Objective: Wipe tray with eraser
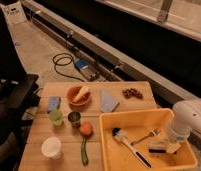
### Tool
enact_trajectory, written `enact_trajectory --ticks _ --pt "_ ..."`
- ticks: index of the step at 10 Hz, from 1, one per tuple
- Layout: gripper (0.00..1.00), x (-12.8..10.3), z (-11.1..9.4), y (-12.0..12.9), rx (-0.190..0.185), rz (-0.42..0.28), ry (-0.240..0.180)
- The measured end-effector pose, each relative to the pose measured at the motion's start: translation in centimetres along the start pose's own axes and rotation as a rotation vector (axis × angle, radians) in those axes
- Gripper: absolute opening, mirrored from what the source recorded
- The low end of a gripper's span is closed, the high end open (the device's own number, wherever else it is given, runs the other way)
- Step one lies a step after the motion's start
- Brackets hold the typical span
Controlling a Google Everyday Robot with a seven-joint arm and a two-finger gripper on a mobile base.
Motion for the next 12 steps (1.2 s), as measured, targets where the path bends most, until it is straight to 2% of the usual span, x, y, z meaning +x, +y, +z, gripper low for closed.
enact_trajectory --ticks 1,4,7,8,9,11,12 --pt "0.18 -1.9 0.0 0.6 -0.002 -0.039 -0.013" --pt "0.18 -3.2 0.6 2.8 -0.025 -0.059 -0.019" --pt "0.18 -1.0 1.0 2.4 -0.041 -0.011 0.005" --pt "0.18 0.7 1.1 1.6 -0.039 0.009 0.020" --pt "0.18 1.4 0.9 0.6 -0.034 0.010 0.024" --pt "0.18 1.6 0.7 -0.2 -0.026 -0.005 0.040" --pt "0.18 1.3 0.7 0.2 -0.033 -0.011 0.044"
